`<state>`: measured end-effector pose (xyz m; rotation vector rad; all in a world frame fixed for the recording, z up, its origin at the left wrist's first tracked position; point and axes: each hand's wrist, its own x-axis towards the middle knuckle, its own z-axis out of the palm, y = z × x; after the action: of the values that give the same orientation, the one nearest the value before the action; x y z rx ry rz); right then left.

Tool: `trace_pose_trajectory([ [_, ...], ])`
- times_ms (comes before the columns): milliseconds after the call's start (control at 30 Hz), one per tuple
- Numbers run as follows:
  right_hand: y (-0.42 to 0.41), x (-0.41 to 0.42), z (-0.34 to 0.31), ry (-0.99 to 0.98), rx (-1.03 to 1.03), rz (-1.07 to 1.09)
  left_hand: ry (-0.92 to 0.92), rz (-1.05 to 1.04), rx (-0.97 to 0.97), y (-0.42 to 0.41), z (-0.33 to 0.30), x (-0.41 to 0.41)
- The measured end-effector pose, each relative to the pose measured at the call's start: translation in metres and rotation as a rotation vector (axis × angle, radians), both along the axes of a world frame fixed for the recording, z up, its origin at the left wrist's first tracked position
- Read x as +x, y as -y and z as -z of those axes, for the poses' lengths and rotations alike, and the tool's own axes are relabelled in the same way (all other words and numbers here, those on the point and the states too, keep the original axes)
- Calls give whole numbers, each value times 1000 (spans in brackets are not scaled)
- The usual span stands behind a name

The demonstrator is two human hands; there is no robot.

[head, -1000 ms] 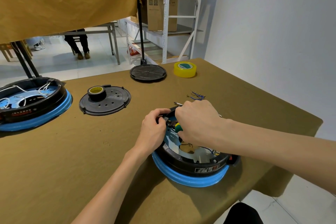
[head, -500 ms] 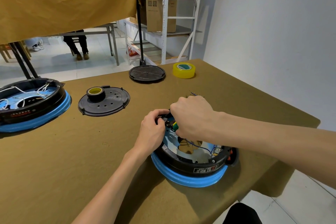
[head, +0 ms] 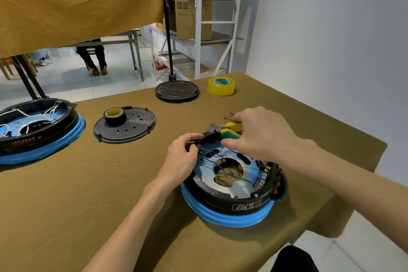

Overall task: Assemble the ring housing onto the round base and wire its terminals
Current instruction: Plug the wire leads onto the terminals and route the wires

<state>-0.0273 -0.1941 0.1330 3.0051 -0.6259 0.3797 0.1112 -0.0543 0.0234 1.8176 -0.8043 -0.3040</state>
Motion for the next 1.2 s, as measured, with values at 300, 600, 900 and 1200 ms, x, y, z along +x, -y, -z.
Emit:
trace_pose_trajectory([
  [300, 97, -2, 73, 182, 400, 448, 192, 52, 208, -2, -9, 6],
  [600, 147, 9, 116, 245, 514, 394, 235, 12, 220, -2, -8, 5],
  [900, 167, 8, 114, 149, 529, 369, 189, 60, 172, -5, -6, 10],
  [1200, 188, -2, 115, 274, 531, 379, 174, 29, 135, -3, -1, 9],
])
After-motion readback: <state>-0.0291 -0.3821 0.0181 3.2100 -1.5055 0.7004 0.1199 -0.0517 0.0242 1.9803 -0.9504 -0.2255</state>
